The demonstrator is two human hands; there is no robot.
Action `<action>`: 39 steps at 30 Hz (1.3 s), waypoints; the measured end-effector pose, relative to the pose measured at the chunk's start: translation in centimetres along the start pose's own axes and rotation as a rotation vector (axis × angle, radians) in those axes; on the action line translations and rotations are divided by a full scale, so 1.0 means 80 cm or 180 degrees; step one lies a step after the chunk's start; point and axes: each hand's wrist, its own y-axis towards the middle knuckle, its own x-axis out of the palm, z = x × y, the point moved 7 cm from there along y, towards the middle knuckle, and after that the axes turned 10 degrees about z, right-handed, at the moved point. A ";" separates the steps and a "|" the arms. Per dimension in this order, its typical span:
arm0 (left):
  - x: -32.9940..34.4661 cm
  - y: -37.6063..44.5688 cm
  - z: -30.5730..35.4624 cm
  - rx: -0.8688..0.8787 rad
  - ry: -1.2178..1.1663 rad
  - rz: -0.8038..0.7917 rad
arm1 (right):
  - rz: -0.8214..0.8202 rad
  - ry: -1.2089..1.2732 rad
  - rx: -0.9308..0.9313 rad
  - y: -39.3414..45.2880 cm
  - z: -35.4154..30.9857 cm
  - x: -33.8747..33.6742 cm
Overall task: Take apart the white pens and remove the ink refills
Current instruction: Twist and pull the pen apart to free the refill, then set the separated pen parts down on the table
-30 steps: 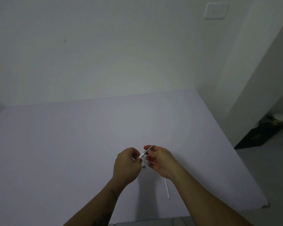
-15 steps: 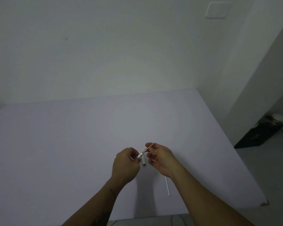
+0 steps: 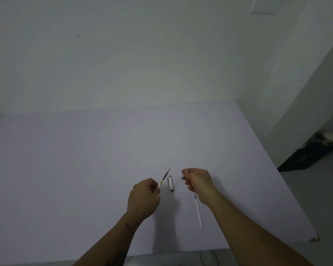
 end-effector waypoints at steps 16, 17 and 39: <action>0.008 0.004 -0.031 -0.0074 0.0092 -0.0259 | 0.0302 -0.2957 -0.1301 -0.013 0.028 0.045; 0.009 0.005 -0.031 -0.0080 0.0089 -0.0279 | 0.0318 -0.2667 -0.1210 -0.013 0.026 0.043; 0.043 0.003 0.008 0.0339 0.0172 -0.0660 | 0.0365 -0.1867 -0.0695 0.009 0.015 -0.020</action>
